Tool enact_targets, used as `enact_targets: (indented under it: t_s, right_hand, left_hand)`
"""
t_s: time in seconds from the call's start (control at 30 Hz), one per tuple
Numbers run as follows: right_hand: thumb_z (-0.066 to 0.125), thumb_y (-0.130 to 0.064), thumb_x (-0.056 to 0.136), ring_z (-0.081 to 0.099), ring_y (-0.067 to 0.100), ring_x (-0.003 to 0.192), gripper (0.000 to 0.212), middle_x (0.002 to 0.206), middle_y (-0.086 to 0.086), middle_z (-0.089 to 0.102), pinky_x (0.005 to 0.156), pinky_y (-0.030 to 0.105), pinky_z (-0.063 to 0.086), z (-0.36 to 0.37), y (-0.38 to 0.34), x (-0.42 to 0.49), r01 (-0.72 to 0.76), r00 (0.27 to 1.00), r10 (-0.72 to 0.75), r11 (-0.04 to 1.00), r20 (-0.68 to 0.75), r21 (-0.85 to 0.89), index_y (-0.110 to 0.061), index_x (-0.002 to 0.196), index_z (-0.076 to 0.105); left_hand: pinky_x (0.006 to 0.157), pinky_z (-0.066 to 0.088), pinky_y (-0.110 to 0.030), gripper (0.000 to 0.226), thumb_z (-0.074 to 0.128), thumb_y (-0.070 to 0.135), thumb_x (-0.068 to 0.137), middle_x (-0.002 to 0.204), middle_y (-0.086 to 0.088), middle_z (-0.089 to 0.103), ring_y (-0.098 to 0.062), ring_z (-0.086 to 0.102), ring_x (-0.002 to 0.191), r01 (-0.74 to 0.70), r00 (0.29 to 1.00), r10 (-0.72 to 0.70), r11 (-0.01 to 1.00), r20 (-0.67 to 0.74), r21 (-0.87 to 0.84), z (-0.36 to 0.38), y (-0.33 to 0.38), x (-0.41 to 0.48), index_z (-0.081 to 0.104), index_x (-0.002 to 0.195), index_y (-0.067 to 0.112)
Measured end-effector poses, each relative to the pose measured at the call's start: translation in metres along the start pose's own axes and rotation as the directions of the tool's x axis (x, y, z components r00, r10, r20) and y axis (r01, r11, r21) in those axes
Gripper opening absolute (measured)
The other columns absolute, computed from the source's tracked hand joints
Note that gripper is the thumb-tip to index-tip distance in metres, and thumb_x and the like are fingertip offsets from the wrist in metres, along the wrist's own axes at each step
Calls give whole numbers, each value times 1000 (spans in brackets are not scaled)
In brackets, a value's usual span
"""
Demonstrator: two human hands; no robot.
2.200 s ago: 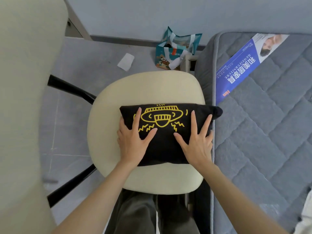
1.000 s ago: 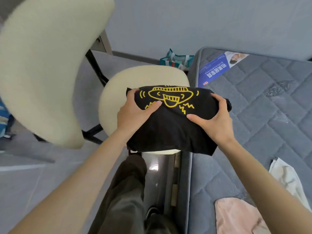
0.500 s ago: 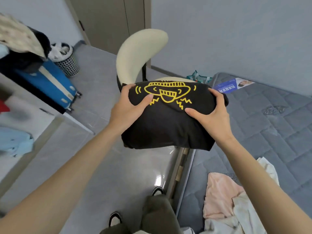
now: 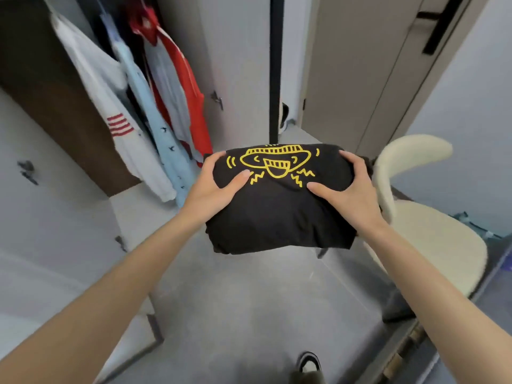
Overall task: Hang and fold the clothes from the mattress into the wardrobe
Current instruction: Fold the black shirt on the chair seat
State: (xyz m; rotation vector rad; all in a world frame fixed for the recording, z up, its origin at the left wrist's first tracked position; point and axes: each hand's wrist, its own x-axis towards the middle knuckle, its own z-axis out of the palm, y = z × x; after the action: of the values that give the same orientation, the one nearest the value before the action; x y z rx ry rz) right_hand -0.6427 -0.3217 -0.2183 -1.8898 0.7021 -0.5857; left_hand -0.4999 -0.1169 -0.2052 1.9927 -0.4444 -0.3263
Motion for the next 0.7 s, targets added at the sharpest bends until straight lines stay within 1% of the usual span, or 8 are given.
enact_targets:
  t_s: [0.1, 0.13, 0.2, 0.27, 0.33, 0.47, 0.63, 0.7]
  right_hand:
    - [84, -36, 68, 50, 0, 107, 81, 115, -23, 50, 78, 4, 36, 60, -61, 1, 84, 994, -87, 995, 67, 54, -33, 135, 40]
    - [84, -35, 68, 50, -1, 106, 81, 114, -24, 50, 74, 2, 36, 78, -83, 2, 110, 990, -116, 991, 82, 74, -33, 136, 40]
    - [83, -34, 71, 50, 0, 106, 80, 118, -23, 49, 75, 2, 36, 108, -127, 6, 172, 976, -185, 978, 115, 117, -32, 137, 39]
    - [80, -33, 74, 49, 1, 106, 77, 122, -21, 48, 77, 5, 37, 131, -171, 12, 234, 958, -254, 961, 131, 149, -33, 138, 38]
    - [79, -31, 76, 49, 2, 106, 75, 121, -20, 46, 75, 4, 38, 150, -217, 23, 296, 937, -322, 937, 133, 184, -33, 138, 37]
    - [78, -30, 77, 51, 6, 108, 72, 120, -18, 47, 87, 18, 43, 180, -301, 57, 409, 890, -446, 875, 100, 259, -33, 137, 38]
    - [78, -36, 76, 53, 11, 112, 70, 116, -18, 51, 96, 30, 47, 212, -382, 120, 516, 833, -551, 808, 52, 285, -37, 134, 40]
    - [77, -38, 76, 53, 12, 113, 69, 115, -17, 51, 96, 32, 47, 224, -411, 151, 553, 808, -588, 780, 42, 293, -37, 134, 41]
  left_hand:
    - [85, 41, -13, 59, 67, 49, 82, 105, 29, 52, 5, 54, 100, -16, 994, 13, 999, -112, -29, -86, -1, -5, 40, 133, 34]
    - [85, 41, -14, 60, 68, 48, 82, 106, 29, 52, 3, 54, 102, -32, 988, 26, 999, -153, -38, -114, 1, -5, 41, 134, 33]
    - [85, 42, -14, 62, 69, 48, 80, 108, 30, 50, 0, 53, 106, -71, 970, 58, 996, -236, -47, -166, 9, -6, 42, 134, 34]
    - [92, 45, -21, 63, 71, 50, 78, 115, 23, 54, -3, 53, 110, -118, 943, 99, 992, -319, -40, -213, 22, -3, 43, 132, 36]
    - [95, 45, -26, 62, 72, 50, 76, 120, 18, 54, -5, 54, 112, -166, 907, 142, 986, -397, -28, -256, 41, 5, 45, 130, 37]
    - [99, 45, -32, 63, 72, 50, 76, 122, 16, 53, -8, 54, 113, -253, 830, 217, 967, -514, -1, -323, 84, 31, 44, 131, 38]
    - [99, 43, -30, 64, 72, 48, 78, 123, 12, 54, -11, 53, 113, -305, 730, 269, 951, -628, 53, -386, 131, 87, 44, 133, 32]
    - [100, 42, -30, 64, 71, 48, 79, 123, 11, 53, -12, 52, 114, -322, 692, 281, 945, -664, 64, -406, 149, 115, 43, 134, 31]
